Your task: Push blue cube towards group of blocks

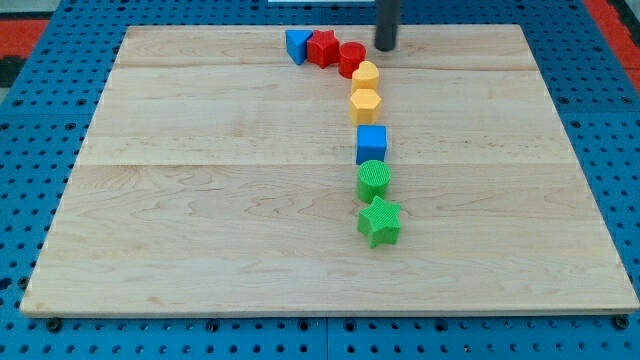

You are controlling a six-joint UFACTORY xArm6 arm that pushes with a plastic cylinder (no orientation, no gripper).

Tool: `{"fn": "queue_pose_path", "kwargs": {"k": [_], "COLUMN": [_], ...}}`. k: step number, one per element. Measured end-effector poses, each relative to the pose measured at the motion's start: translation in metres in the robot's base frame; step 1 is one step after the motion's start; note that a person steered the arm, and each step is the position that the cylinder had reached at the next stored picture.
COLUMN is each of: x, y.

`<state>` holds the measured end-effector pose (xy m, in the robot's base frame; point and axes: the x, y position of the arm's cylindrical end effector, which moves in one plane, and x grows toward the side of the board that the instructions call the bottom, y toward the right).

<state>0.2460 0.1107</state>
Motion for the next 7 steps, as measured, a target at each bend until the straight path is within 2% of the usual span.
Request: {"fn": "queue_pose_path", "kwargs": {"k": [1,2,3,4,7], "x": [0.044,0.046,0.059,0.095,0.135], "y": [-0.009,-0.031,-0.075,-0.126,-0.064]}}
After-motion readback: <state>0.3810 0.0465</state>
